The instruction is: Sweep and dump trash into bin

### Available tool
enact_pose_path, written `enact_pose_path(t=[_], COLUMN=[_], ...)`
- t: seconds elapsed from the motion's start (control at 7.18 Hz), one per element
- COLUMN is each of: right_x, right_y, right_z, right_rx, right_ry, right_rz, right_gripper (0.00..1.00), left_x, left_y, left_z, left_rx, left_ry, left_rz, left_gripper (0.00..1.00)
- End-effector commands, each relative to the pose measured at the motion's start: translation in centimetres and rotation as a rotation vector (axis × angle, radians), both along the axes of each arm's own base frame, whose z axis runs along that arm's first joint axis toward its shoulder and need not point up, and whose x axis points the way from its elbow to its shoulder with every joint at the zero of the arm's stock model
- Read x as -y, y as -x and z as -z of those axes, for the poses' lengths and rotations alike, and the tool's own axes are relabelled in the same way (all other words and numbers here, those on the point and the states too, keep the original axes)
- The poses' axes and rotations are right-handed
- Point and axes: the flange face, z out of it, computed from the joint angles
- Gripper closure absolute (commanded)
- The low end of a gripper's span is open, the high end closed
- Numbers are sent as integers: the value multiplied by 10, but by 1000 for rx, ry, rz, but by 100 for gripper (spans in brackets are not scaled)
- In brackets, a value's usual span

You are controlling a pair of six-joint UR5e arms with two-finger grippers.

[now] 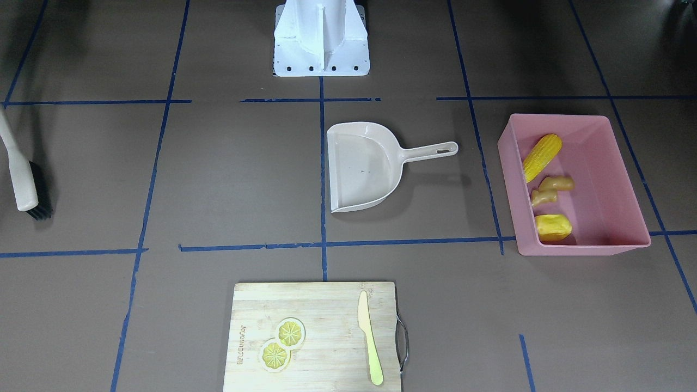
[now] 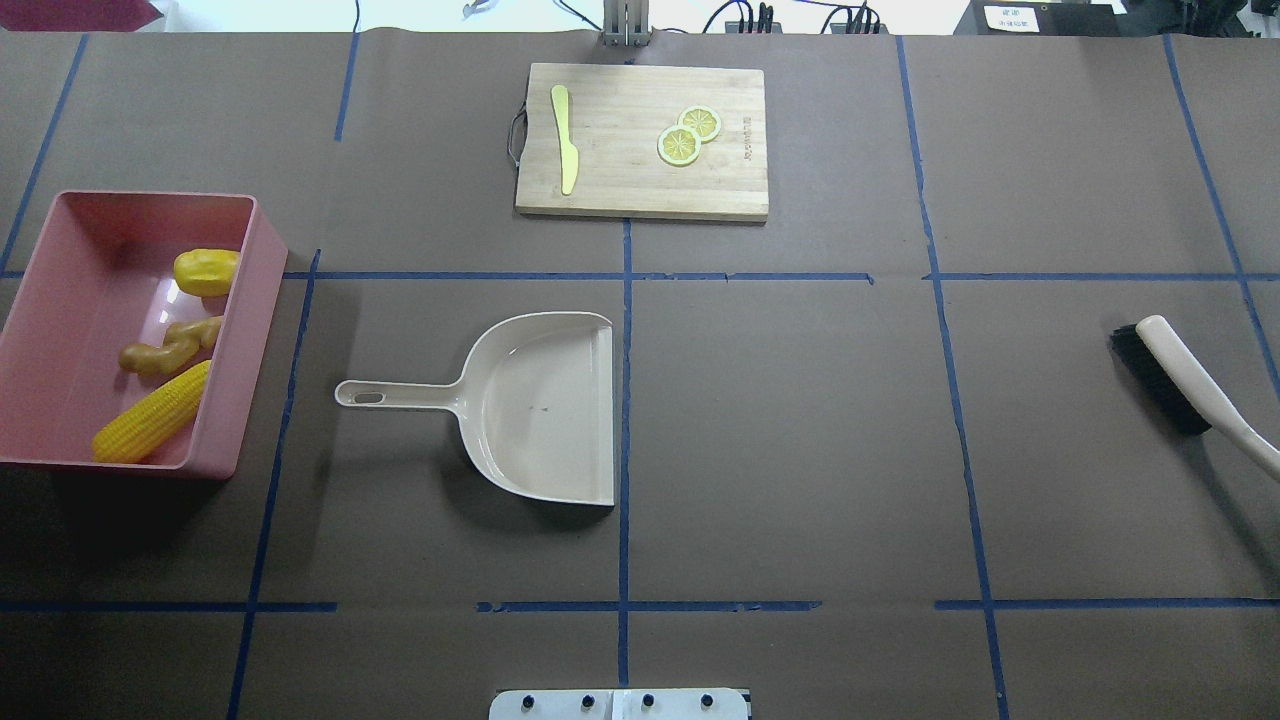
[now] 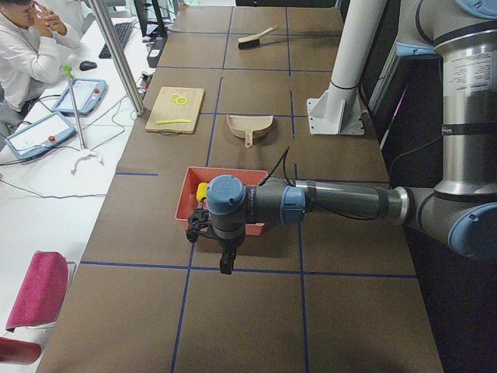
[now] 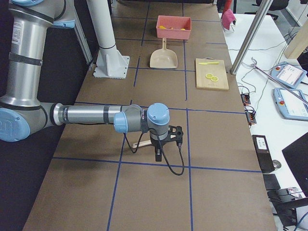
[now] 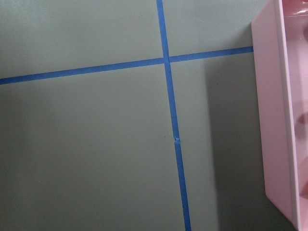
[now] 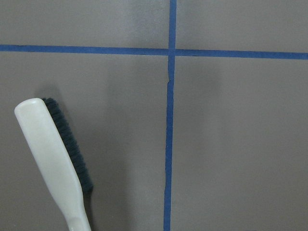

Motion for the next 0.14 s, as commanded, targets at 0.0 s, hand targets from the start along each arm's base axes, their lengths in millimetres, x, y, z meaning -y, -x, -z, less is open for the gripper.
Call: enact_pose_path(t=[0.0], right_x=[1], right_y=[4], right_z=[1], right_rx=[-1], right_ry=[-1], right_rz=[8], right_gripper=[0], left_x=[2], left_y=[-1], left_z=[4], left_rx=[0], left_ry=[-9], left_rz=[-2], left_gripper=[0])
